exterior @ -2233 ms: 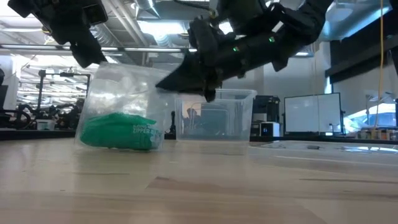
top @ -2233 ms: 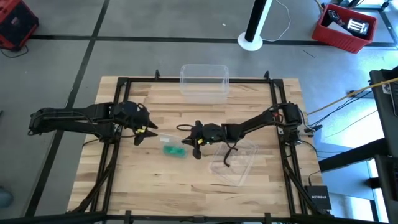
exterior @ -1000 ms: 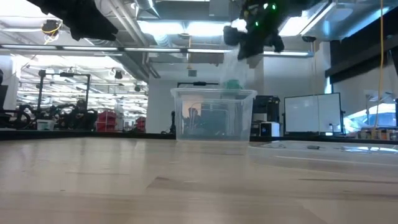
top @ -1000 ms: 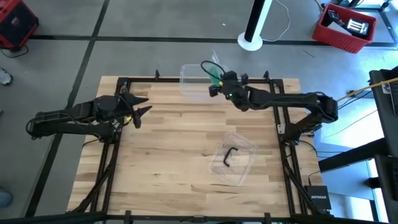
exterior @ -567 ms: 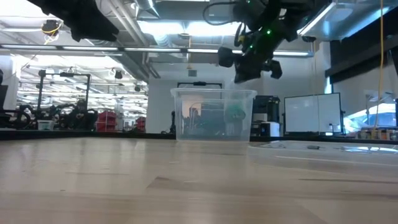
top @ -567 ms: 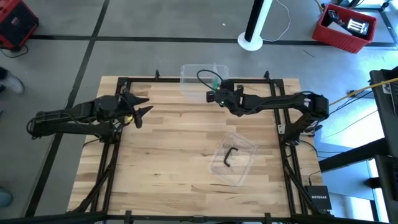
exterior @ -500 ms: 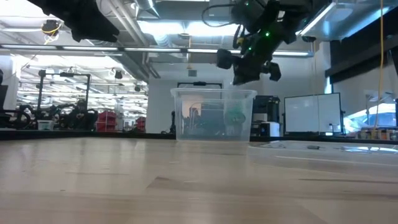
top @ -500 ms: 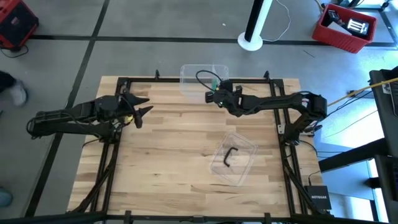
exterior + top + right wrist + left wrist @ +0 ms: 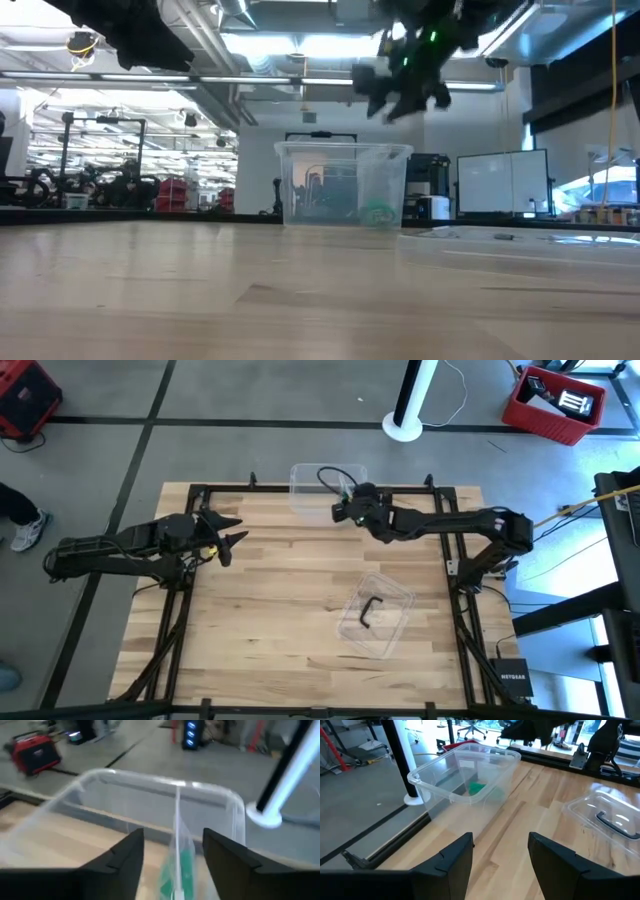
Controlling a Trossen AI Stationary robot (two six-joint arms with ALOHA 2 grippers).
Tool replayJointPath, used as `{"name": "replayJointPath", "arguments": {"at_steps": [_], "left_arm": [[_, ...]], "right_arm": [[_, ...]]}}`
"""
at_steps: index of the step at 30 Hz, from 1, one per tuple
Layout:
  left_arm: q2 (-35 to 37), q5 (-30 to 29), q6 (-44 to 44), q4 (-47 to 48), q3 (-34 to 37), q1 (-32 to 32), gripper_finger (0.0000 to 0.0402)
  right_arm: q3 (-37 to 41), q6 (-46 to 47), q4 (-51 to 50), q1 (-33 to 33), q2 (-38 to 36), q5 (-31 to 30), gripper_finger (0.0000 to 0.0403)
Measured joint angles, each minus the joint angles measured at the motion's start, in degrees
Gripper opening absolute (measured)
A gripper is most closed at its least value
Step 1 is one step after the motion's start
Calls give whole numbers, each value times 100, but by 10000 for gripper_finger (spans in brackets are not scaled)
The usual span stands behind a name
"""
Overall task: Roll bandage
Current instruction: Close the transparent bin
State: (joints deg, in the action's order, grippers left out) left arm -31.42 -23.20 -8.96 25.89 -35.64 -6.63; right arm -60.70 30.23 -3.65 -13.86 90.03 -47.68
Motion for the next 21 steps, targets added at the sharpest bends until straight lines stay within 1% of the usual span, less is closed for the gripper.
{"name": "replayJointPath", "arguments": {"at_steps": [2, 3, 6, 7, 10, 12, 14, 16, 19, 21], "left_arm": [[-2, 4, 44, 22, 0, 0, 182], [-3, 7, 70, 38, 0, 0, 182], [-8, 184, 171, -107, 101, 0, 182], [-27, 419, 191, -201, 159, 0, 182], [-164, 1408, 232, -391, 352, 15, 182], [-323, 1810, 181, -554, 521, 80, 182], [-520, 2030, 27, -880, 705, 181, 182], [-769, 2129, -121, -1201, 875, 331, 182], [-1274, 2144, -273, -1906, 1047, 658, 182], [-1706, 2123, -344, -2383, 1084, 891, 182]], "right_arm": [[-189, -563, -245, 72, -254, 311, 220], [-308, -783, -466, 113, -384, 588, 227], [-517, -1031, -1286, 324, -742, 1683, 239], [-543, -1045, -1548, 419, -821, 2103, 240], [-545, -1062, -2513, 791, -997, 3117, 240], [-545, -1062, -3164, 1096, -1020, 3532, 237], [-529, -944, -3953, 1414, -1001, 3728, 233], [-467, -628, -4630, 1703, -980, 3669, 228], [-260, 135, -5661, 2017, -1009, 3169, 221], [-32, 541, -5939, 2125, -1093, 2915, 217]]}}
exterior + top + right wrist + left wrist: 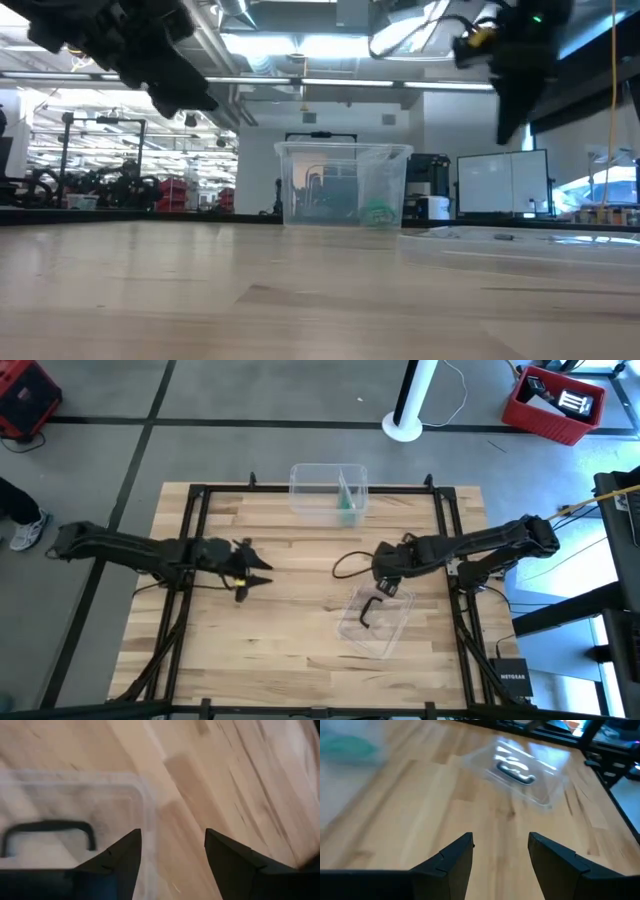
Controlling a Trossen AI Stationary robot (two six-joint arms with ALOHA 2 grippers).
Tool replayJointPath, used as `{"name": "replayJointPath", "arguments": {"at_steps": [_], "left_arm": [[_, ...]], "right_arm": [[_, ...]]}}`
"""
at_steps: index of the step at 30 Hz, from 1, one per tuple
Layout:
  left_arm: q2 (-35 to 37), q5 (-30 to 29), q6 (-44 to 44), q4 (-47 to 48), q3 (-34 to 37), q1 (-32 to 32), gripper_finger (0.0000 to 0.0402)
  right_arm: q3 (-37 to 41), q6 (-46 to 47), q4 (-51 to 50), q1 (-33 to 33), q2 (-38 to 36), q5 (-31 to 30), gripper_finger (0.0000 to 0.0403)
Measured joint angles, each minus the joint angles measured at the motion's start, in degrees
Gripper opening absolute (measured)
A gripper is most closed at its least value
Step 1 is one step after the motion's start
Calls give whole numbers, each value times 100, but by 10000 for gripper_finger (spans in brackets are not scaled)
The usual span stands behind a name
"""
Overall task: Roll bandage
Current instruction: Close the transparent bin
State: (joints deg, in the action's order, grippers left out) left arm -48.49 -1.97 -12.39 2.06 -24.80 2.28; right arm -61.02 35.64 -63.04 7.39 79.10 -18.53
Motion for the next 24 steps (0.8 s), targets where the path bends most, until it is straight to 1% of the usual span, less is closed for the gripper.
{"name": "replayJointPath", "arguments": {"at_steps": [3, 6, 8, 11, 13, 16, 21, 24], "left_arm": [[-745, -148, -16, -807, 0, 370, 182], [-1574, -250, -99, -1750, -42, 688, 182], [-2194, -275, -185, -2119, -184, 893, 182], [-3121, -380, -201, -2338, -644, 1160, 182], [-3710, -438, -220, -2385, -1001, 1334, 182], [-4535, -462, -222, -2552, -1532, 1565, 182], [-5717, -574, -360, -2862, -2409, 1835, 182], [-6258, -967, -549, -2885, -2885, 1888, 182]], "right_arm": [[491, 185, 180, -15, -158, 63, 216], [1085, 162, 706, -235, -321, 475, 216], [1489, 154, 977, -419, -474, 741, 216], [2044, 186, 1322, -666, -788, 1028, 216], [2355, 217, 1698, -772, -1037, 1323, 216], [2719, 200, 2081, -783, -1342, 1774, 216], [3193, 366, 2522, -772, -1496, 2003, 216], [3537, 390, 3135, -772, -1488, 2203, 216]]}}
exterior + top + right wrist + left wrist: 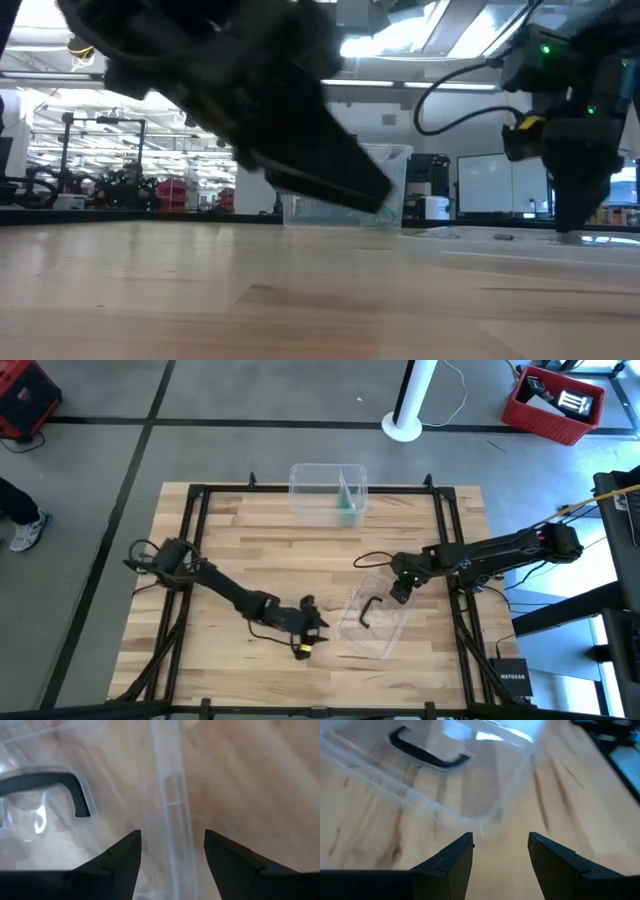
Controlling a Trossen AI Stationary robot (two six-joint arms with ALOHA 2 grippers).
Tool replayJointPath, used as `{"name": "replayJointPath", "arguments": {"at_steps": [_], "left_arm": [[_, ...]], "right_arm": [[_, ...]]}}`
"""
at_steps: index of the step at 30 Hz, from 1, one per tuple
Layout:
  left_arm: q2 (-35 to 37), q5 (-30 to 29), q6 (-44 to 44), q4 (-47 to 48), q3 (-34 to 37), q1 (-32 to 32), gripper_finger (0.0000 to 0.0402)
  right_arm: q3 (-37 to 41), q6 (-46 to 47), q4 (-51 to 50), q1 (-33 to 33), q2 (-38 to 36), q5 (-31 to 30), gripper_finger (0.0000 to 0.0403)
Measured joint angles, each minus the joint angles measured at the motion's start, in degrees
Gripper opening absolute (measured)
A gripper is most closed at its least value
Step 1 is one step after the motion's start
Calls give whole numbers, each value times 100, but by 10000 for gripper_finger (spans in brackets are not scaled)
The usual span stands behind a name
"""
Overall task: Roll bandage
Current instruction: Close the transparent bin
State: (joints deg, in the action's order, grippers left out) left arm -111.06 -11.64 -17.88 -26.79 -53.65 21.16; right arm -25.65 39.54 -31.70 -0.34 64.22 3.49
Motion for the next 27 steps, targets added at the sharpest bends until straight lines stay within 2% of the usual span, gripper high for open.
{"name": "replayJointPath", "arguments": {"at_steps": [5, 11, 16, 21, 25, 27], "left_arm": [[-608, -309, -154, -39, -491, -17, 182], [-737, -578, -370, 295, -631, -12, 182], [-379, -1239, -232, 1463, -617, -39, 182], [136, -2234, 237, 2732, -590, -215, 182], [580, -3032, 51, 3669, -588, -398, 182], [890, -3098, -93, 3930, -586, -393, 182]], "right_arm": [[441, 334, 937, -2, -13, 294, 216], [525, 653, 1150, 133, -13, 316, 216], [492, 1278, 1306, 597, 1, 524, 216], [494, 2160, 1739, 1177, 11, 655, 216], [492, 2483, 2563, 1541, 11, 278, 216], [488, 2640, 2810, 1692, 9, 0, 216]]}}
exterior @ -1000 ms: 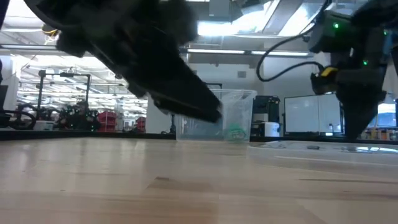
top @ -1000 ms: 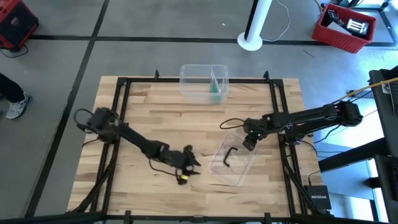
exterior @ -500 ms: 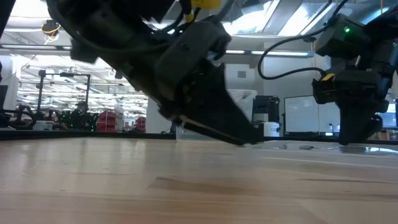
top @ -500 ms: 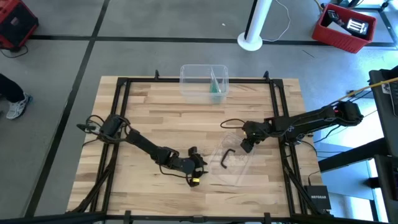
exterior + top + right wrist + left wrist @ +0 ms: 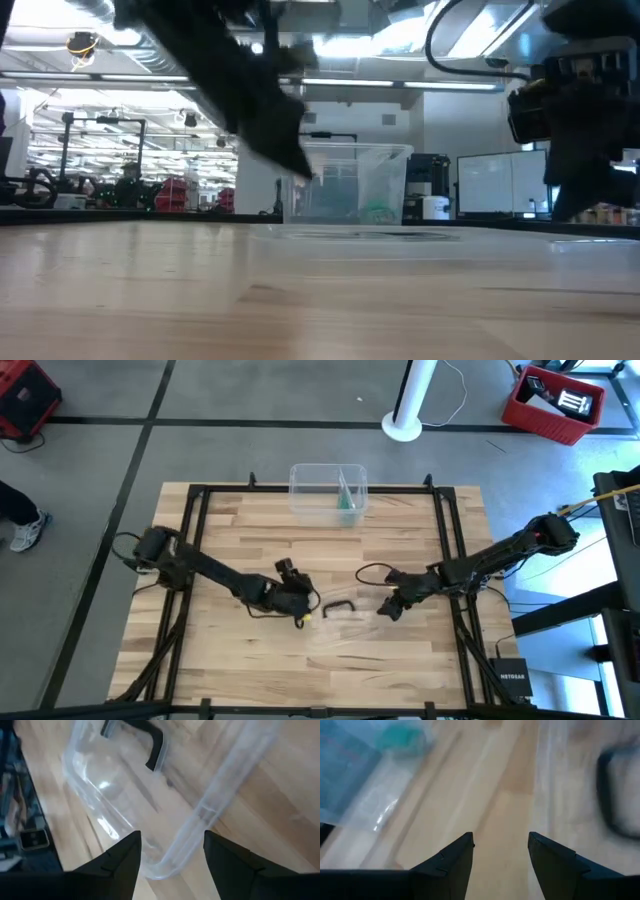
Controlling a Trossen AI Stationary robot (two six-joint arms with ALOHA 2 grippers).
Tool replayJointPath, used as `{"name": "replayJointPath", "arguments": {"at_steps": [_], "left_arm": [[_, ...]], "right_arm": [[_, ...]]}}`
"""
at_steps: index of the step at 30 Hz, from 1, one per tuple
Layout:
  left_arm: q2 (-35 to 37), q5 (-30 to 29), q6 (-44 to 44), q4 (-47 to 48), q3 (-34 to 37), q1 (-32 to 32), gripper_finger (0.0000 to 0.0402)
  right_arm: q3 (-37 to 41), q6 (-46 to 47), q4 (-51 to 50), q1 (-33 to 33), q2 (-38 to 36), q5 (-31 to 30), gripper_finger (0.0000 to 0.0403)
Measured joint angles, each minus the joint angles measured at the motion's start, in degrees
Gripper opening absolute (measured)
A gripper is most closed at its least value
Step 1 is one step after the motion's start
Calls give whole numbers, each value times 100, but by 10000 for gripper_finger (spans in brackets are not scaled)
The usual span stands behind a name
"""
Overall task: Roll bandage
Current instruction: Close the transparent bin
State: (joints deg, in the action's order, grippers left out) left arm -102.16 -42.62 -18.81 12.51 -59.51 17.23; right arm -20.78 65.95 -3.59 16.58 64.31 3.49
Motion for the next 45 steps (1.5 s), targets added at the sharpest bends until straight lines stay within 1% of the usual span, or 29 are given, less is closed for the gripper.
{"name": "replayJointPath", "arguments": {"at_steps": [2, 4, 7, 10, 13, 16, 19, 21, 24, 28, 33, 37, 42, 45], "left_arm": [[392, 20, -189, 49, 1, 164, 182], [800, 194, -558, 160, 9, 421, 182], [1242, 522, -1441, 305, 289, 845, 182], [1389, 617, -2614, 229, 741, 1300, 182], [1396, 602, -3866, -379, 1229, 1685, 182], [1277, 535, -4887, -1485, 1746, 1900, 182], [987, 390, -5610, -2366, 2063, 1948, 182], [703, 405, -5929, -2657, 2099, 1919, 182], [306, 489, -6189, -2888, 2085, 1840, 182], [5, 622, -6386, -2935, 2011, 1686, 182], [-221, 754, -6271, -3007, 1914, 1469, 182], [-241, 914, -6087, -3015, 1904, 1259, 182], [-245, 1040, -5871, -2974, 1928, 1125, 182], [-251, 1054, -5748, -3012, 1933, 1118, 182]], "right_arm": [[-1, 133, 51, 95, 0, -269, 216], [0, 139, 36, 186, 0, -505, 217], [0, 124, 43, 236, 63, -673, 232], [0, -31, 83, 288, 245, -706, 264], [2, -145, 81, 297, 501, -748, 296], [0, -176, 264, 297, 723, -808, 317], [0, -178, 523, 297, 861, -870, 326], [0, -176, 640, 297, 919, -873, 327], [-3, -137, 733, 297, 981, -875, 327], [-9, 4, 771, 297, 1016, -910, 327], [-7, 28, 972, 297, 1099, -910, 327], [-31, 173, 1273, 297, 1473, -987, 327], [-26, 236, 1975, 300, 1983, -1140, 327], [17, -77, 2570, 300, 2106, -1146, 327]]}}
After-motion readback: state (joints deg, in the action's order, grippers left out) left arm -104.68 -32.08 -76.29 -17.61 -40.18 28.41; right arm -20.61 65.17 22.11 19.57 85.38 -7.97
